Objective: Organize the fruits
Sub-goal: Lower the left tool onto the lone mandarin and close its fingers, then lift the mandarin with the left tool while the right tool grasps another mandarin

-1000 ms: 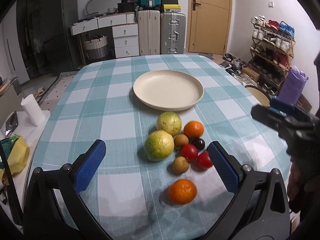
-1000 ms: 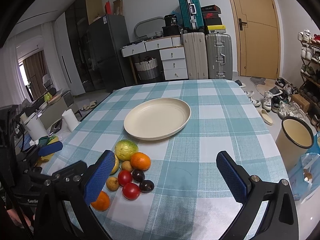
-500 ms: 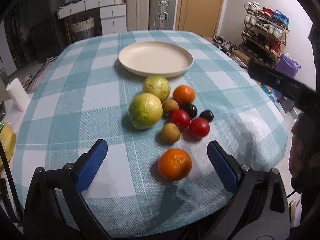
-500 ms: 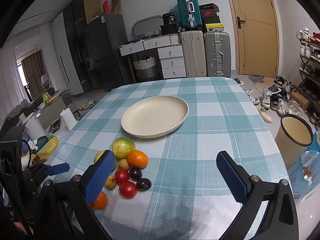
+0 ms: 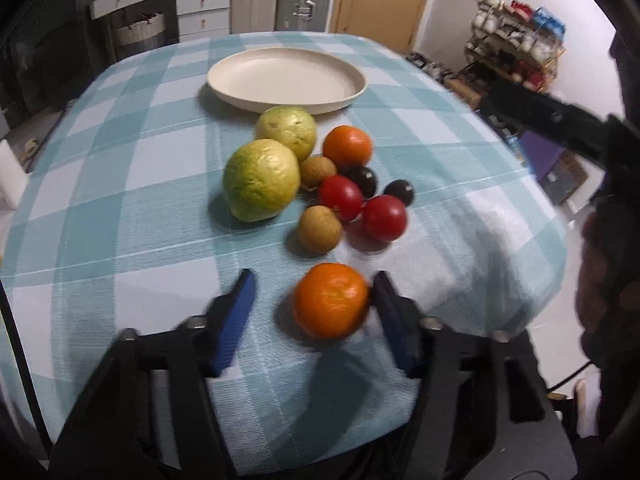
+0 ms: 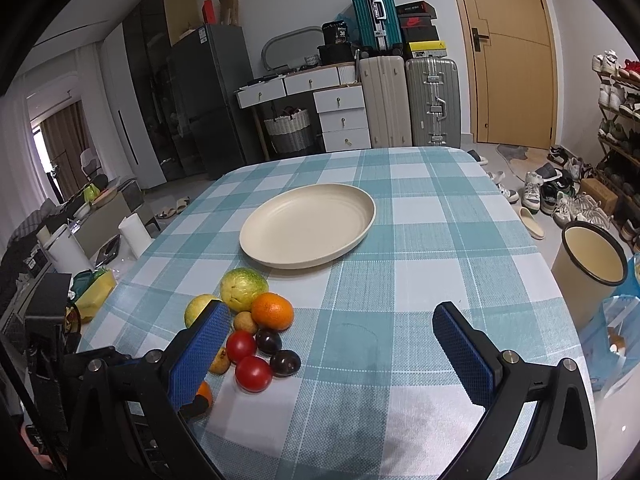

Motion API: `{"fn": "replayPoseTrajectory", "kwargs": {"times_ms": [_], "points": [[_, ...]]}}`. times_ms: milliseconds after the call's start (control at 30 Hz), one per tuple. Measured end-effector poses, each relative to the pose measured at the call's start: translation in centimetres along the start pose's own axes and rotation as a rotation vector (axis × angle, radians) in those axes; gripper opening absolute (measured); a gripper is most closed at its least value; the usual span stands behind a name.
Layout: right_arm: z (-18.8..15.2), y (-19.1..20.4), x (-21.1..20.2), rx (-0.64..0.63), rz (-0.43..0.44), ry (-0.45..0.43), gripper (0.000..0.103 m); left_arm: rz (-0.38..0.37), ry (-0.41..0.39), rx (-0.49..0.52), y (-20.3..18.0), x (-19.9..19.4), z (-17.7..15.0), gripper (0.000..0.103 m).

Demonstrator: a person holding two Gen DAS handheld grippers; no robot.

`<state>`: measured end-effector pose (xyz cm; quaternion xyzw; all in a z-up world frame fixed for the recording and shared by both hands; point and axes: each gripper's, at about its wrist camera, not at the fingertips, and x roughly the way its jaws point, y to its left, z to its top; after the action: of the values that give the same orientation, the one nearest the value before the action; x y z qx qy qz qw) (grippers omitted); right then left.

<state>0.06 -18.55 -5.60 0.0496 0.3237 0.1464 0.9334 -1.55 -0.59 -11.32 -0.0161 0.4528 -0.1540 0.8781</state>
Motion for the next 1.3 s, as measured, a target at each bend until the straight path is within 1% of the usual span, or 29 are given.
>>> {"fn": "replayPoseTrajectory", "kwargs": {"times_ms": [33, 67, 133, 267, 467, 600, 733, 933, 1033, 1133, 1300], "points": [[0.0, 0.0, 0.0, 0.000, -0.001, 0.001, 0.103, -0.020, 0.004, 0.005, 0.0, 0.1, 0.0, 0.039], [-0.1, 0.0, 0.1, 0.000, 0.000, 0.002, 0.103, -0.027, 0.002, 0.007, 0.0, 0.1, 0.0, 0.038], [-0.1, 0.0, 0.0, 0.001, 0.000, 0.004, 0.103, -0.031, -0.003, 0.014, -0.1, 0.1, 0.0, 0.037], [-0.2, 0.0, 0.2, -0.001, -0.001, 0.006, 0.103, -0.069, 0.005, -0.018, 0.6, 0.1, 0.1, 0.037], [-0.1, 0.2, 0.5, 0.002, 0.006, 0.015, 0.103, -0.080, 0.005, -0.022, 0.8, -0.3, 0.0, 0.036], [0.2, 0.7, 1.0, -0.011, 0.033, 0.025, 0.103, -0.082, -0.040, -0.059, 1.7, -1.5, 0.1, 0.036], [0.7, 1.1, 1.5, -0.011, 0.063, 0.031, 0.103, -0.064, -0.090, -0.099, 3.4, -3.2, 0.7, 0.036], [1.4, 1.2, 3.5, 0.017, 0.102, 0.062, 0.103, -0.037, -0.130, -0.146, 6.4, -4.7, 1.8, 0.036], [1.4, 1.3, 4.9, 0.027, 0.127, 0.096, 0.103, -0.027, -0.138, -0.165, 7.5, -5.0, 2.2, 0.036], [1.2, 1.3, 6.2, 0.045, 0.178, 0.125, 0.103, -0.011, -0.137, -0.173, 8.5, -4.7, 2.4, 0.036], [1.1, 0.9, 8.3, 0.087, 0.211, 0.164, 0.103, -0.001, -0.133, -0.192, 9.8, -3.9, 2.8, 0.036]]}}
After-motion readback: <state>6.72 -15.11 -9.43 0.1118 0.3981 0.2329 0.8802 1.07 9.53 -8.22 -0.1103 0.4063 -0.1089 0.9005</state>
